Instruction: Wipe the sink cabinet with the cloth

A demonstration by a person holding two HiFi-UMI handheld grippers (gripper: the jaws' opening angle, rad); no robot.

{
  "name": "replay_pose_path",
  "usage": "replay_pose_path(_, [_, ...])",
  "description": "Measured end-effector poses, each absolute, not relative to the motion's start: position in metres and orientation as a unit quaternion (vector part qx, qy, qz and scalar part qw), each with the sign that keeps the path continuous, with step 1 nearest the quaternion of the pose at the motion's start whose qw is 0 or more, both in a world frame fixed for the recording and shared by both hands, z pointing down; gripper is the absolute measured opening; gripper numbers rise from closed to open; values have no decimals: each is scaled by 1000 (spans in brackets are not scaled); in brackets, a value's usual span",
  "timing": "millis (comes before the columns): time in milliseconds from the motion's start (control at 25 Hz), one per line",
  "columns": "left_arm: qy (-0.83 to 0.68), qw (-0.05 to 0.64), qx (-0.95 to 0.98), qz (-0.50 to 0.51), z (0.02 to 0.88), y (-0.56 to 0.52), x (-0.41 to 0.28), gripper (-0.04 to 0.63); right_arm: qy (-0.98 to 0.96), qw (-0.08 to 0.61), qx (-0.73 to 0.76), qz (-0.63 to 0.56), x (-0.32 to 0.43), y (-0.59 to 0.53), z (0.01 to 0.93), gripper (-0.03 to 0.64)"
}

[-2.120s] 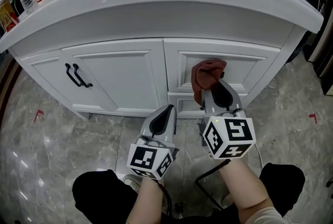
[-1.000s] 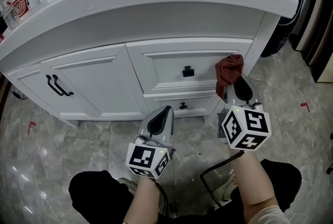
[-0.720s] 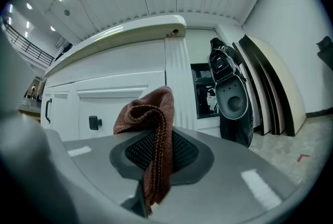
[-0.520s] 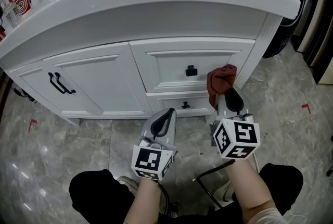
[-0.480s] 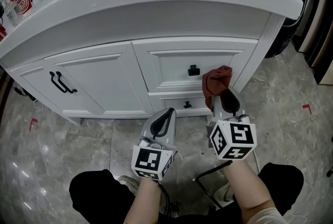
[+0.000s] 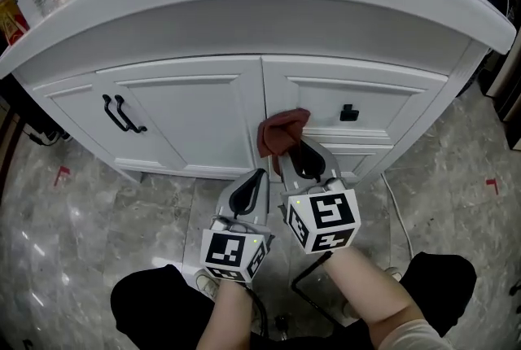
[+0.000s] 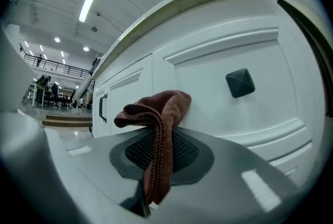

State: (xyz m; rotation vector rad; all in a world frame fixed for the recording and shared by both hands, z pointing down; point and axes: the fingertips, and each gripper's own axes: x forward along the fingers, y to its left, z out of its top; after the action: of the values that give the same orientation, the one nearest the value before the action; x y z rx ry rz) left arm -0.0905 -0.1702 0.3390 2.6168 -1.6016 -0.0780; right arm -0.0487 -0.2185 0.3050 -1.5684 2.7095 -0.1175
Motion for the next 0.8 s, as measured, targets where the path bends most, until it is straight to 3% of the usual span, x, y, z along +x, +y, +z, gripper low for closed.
replay_pose_path(240, [-527, 46, 848, -26, 343, -170, -100, 0, 863, -2, -505, -36, -56, -229, 310, 87])
replay_pose_path(800, [-492, 52, 868, -29, 343, -176, -52, 0, 824, -6, -565, -35, 33, -233, 313, 91])
